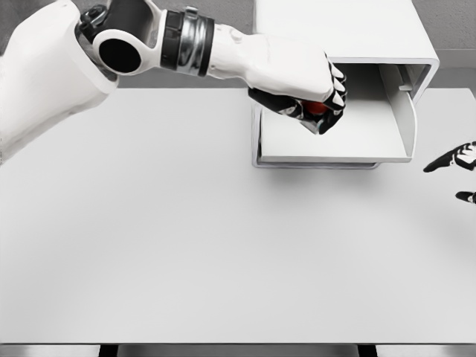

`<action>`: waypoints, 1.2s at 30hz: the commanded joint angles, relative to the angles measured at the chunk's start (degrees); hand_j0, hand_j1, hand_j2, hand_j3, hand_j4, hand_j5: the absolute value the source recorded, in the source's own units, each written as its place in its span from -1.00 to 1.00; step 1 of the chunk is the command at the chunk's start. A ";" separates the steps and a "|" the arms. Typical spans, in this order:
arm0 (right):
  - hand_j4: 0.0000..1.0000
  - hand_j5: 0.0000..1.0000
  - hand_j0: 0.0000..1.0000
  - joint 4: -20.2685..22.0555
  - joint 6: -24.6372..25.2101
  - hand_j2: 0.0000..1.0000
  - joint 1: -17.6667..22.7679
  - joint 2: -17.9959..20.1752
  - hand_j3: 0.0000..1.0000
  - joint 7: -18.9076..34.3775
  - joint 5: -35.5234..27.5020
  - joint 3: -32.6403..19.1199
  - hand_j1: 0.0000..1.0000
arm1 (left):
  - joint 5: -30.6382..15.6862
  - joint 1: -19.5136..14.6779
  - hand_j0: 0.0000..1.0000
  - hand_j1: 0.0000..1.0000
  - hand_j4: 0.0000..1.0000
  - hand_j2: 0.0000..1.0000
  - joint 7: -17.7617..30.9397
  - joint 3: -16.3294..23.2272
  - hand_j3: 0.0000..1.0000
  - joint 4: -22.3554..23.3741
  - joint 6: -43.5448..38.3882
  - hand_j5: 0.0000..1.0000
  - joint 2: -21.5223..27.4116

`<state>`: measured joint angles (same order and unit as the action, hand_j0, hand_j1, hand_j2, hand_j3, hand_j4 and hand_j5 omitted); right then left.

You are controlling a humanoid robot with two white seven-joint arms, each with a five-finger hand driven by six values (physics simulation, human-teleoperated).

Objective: Slide open multi-storey tabletop storage cabinets and put open load switch and slide close multi-storey tabletop storage cabinets

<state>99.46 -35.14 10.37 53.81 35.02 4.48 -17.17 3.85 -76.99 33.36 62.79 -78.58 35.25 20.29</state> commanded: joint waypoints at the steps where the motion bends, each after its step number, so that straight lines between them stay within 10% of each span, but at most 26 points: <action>1: 0.10 0.10 0.10 0.03 0.14 0.10 -0.35 0.33 0.10 -0.02 2.55 5.12 0.10 | 0.63 -0.09 -0.24 -0.24 -0.24 -0.24 -0.04 0.14 -0.24 2.82 -0.25 -0.24 -2.71; 13: 0.15 0.15 0.15 0.03 0.14 0.15 -1.67 0.68 0.15 -0.02 3.87 11.10 0.15 | 7.13 0.00 -0.19 -0.19 -0.19 -0.19 -0.04 0.23 -0.19 10.82 -0.25 -0.19 -7.72; 23: 0.20 0.20 0.20 0.38 0.14 0.20 -1.85 0.60 0.20 -0.02 3.69 11.19 0.20 | 7.39 0.00 0.69 0.69 0.69 0.69 -0.04 0.14 0.69 10.38 -0.25 0.69 -7.72; 31: 0.21 0.21 0.21 0.47 0.14 0.21 -2.11 0.51 0.21 -0.02 3.69 11.54 0.21 | 7.22 -0.09 0.95 0.95 0.95 0.95 -0.04 0.14 0.95 9.94 -0.25 0.95 -8.33; 36: 0.22 0.22 0.22 0.47 0.14 0.22 -7.56 0.51 0.22 -0.02 3.61 15.23 0.22 | 4.06 -0.53 1.00 1.00 1.00 1.00 -0.66 -0.56 1.00 -4.47 -0.25 1.00 -3.95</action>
<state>99.91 -35.10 1.50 54.27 35.01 8.42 -3.78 9.66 -77.43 32.91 62.48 -78.15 35.15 14.50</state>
